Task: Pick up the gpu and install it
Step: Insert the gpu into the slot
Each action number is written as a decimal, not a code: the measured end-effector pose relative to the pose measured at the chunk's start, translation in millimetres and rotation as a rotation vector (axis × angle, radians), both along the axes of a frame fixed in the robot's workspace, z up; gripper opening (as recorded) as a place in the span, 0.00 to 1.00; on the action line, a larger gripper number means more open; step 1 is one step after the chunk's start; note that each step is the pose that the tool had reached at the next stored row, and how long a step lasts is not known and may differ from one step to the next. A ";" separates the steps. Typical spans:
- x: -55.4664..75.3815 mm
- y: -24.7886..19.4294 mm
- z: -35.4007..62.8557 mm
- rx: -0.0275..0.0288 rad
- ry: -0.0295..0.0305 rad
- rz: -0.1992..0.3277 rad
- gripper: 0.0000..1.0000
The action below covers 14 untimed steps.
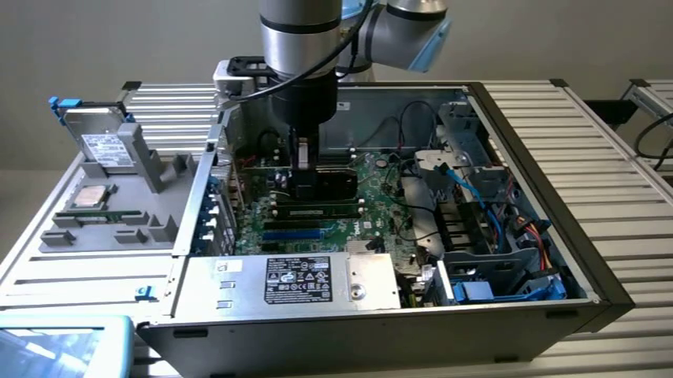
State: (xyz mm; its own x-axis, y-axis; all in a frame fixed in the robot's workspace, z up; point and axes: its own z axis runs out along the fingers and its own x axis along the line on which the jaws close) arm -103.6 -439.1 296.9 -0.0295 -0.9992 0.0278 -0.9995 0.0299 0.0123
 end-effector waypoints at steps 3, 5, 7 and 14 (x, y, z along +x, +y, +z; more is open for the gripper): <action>-2.2 -4.1 -4.9 0.0003 -0.0002 0.000 0.28; -2.6 -5.0 -8.5 0.0002 -0.0001 0.000 0.28; -2.9 -5.2 -12.1 0.0002 -0.0001 0.000 0.28; -5.8 -10.9 -24.4 0.0004 -0.0003 0.000 0.28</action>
State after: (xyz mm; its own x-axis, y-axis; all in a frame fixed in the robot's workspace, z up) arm -109.4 -449.9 272.5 -0.0295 -0.9992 0.0274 -0.9995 0.0299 0.0120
